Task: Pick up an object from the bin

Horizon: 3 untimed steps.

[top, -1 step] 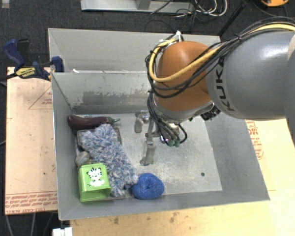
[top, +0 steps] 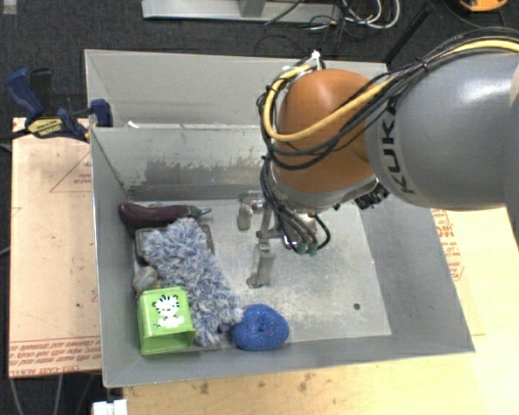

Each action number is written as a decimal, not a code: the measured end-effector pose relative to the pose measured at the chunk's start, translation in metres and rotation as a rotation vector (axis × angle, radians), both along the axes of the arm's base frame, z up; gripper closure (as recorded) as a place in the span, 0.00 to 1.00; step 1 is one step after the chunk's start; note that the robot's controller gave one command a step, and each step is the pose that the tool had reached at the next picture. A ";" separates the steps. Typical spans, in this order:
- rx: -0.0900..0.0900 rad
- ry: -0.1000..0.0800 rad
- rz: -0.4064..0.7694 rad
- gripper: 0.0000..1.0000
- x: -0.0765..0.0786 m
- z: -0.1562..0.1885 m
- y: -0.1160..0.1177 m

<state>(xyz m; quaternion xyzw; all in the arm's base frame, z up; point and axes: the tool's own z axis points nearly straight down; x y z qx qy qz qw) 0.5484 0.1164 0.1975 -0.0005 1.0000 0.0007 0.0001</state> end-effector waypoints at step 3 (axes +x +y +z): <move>0.000 -0.003 0.014 0.00 -0.064 -0.110 -0.010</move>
Offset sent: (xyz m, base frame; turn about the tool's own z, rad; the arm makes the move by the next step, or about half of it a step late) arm -0.0500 -0.0273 -0.0985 0.0418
